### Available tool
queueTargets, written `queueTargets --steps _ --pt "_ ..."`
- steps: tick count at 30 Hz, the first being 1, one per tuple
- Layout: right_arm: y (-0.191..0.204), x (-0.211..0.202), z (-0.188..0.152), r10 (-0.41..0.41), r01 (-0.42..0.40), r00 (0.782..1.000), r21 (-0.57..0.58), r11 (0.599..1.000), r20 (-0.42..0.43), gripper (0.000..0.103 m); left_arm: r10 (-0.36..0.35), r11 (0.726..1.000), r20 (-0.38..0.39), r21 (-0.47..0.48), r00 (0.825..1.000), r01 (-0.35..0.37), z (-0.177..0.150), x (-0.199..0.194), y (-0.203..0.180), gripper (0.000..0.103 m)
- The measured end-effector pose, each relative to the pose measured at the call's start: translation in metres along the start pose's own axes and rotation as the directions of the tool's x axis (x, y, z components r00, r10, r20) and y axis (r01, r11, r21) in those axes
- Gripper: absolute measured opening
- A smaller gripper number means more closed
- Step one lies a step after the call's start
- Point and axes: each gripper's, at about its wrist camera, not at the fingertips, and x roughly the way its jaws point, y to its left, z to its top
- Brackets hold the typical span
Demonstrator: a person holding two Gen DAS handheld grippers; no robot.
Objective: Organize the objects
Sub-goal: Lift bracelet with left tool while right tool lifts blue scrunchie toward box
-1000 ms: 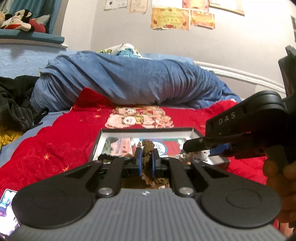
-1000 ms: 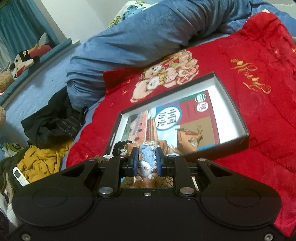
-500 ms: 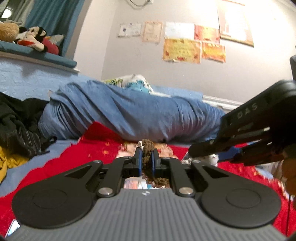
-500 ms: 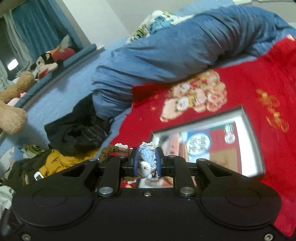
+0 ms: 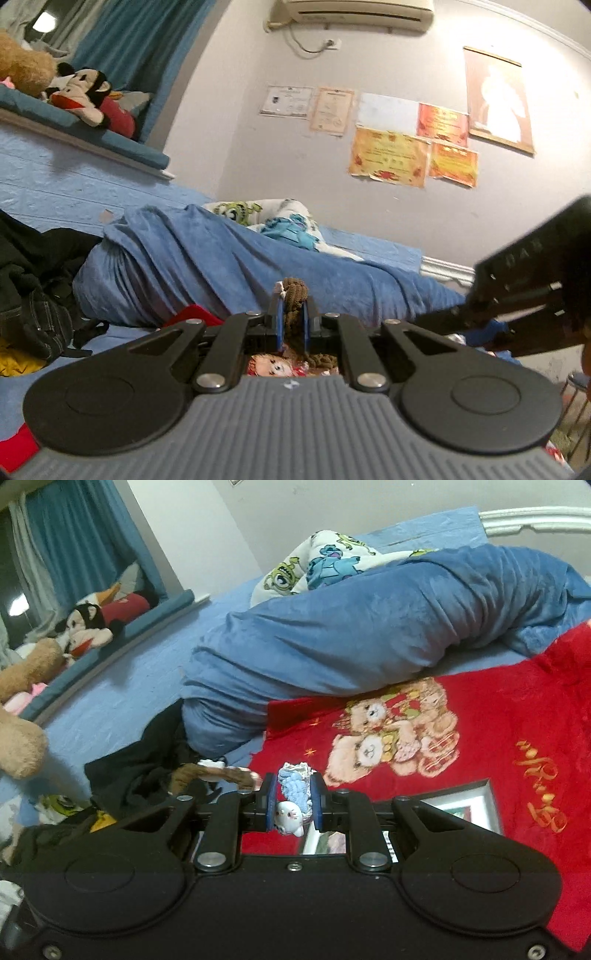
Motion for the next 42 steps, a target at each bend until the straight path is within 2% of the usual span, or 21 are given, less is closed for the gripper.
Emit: queueTargets --steps 6,9,13,16,21,24,27,29,31,33,42 --pt "0.002 0.034 0.004 -0.061 0.061 0.997 -0.012 0.998 -0.045 0.019 0.002 0.997 -0.086 -0.081 0.996 -0.009 -0.015 0.028 0.02 0.013" --pt "0.0 0.059 -0.004 -0.09 0.088 0.993 -0.034 0.996 -0.072 0.019 0.01 0.998 -0.121 -0.054 0.993 -0.016 -0.031 0.044 0.025 0.013" --pt "-0.005 0.095 -0.011 -0.113 0.11 0.987 -0.03 0.993 -0.114 0.019 -0.021 1.0 -0.164 -0.016 0.986 0.018 -0.052 0.061 0.037 0.013" --pt "-0.008 0.116 -0.014 -0.129 0.124 0.982 -0.039 0.991 -0.136 0.019 0.006 1.0 -0.198 -0.011 0.98 -0.008 -0.067 0.069 0.047 0.013" --pt "-0.024 0.145 -0.025 -0.136 0.138 0.979 0.002 0.99 -0.153 0.019 0.045 0.999 -0.283 -0.001 0.958 -0.047 -0.09 0.084 0.056 0.013" --pt "-0.038 0.161 -0.041 -0.166 0.17 0.969 0.007 0.985 -0.18 0.019 0.008 1.0 -0.357 -0.011 0.934 -0.013 -0.101 0.092 0.059 0.013" --pt "-0.053 0.18 -0.062 -0.213 0.215 0.949 -0.014 0.976 -0.232 0.019 -0.001 1.0 -0.406 0.002 0.914 0.002 -0.112 0.101 0.06 0.013" --pt "-0.06 0.192 -0.081 -0.24 0.238 0.932 -0.039 0.97 -0.273 0.019 -0.028 1.0 -0.452 -0.025 0.892 0.018 -0.119 0.106 0.06 0.013" --pt "-0.067 0.201 -0.099 -0.25 0.243 0.919 -0.063 0.968 -0.305 0.019 -0.032 0.999 -0.476 -0.017 0.879 0.027 -0.127 0.109 0.058 0.013" --pt "-0.072 0.207 -0.11 -0.256 0.25 0.911 -0.062 0.966 -0.325 0.019 -0.02 0.999 -0.489 0.025 0.872 0.037 -0.134 0.108 0.053 0.013" --pt "-0.084 0.21 -0.132 -0.237 0.253 0.905 -0.001 0.968 -0.354 0.019 0.027 0.993 -0.508 0.111 0.861 0.034 -0.149 0.105 0.038 0.013"
